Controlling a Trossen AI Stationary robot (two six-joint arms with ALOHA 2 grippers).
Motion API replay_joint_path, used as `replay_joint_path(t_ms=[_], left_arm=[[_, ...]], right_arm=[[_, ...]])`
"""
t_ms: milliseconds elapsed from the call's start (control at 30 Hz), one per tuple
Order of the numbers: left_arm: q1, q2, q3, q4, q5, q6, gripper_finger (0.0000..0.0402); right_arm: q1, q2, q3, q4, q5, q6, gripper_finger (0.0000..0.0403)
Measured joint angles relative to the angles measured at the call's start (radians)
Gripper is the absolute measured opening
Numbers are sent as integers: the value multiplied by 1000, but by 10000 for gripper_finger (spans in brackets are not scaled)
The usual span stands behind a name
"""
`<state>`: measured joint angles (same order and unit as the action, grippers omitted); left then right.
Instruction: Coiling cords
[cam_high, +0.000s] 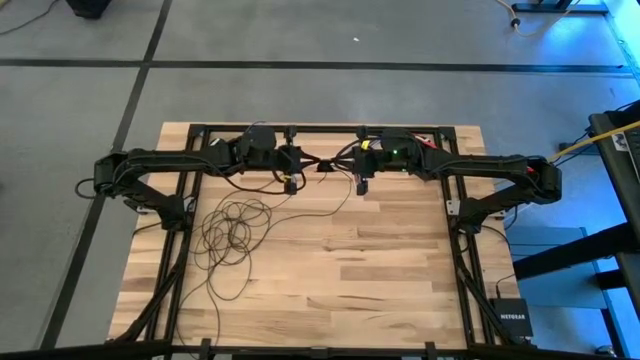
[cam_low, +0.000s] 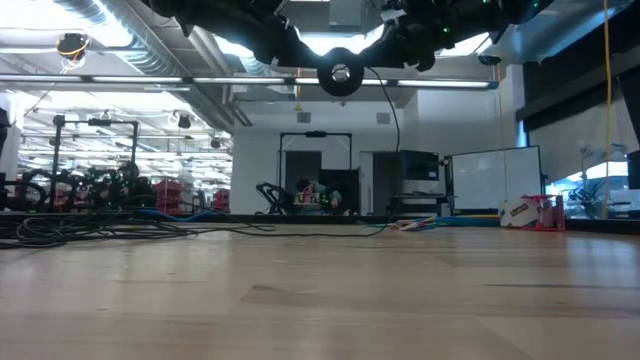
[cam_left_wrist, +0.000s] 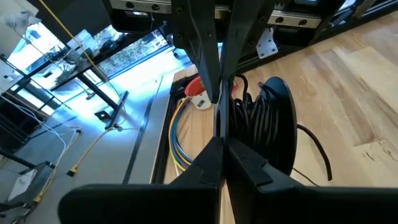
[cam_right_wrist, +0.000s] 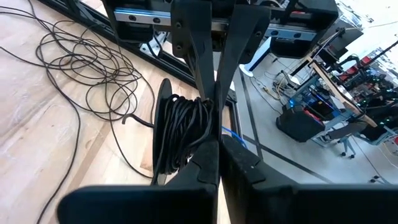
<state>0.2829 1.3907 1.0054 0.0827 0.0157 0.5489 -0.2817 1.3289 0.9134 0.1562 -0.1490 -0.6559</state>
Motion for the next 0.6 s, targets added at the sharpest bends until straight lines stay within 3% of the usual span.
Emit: replay_joint_path(t_ms=[100,200,400,500,600], left_arm=[[0,0,0,6,-4,0,2],[0,0,0,10,-5,-6,2],[-2,1,0,14,-58,1,2],[-11,1,0,34,-139,1,2],[-25,1,0,75,-195,-12,2]], right_arm=[[0,1,6,3,38,-2,18],[8,-16,48,-84,115,-4,53],[88,-74,190,-392,449,-75,133],[133,-99,231,-519,570,17,150],[162,-115,231,-631,572,144,154]])
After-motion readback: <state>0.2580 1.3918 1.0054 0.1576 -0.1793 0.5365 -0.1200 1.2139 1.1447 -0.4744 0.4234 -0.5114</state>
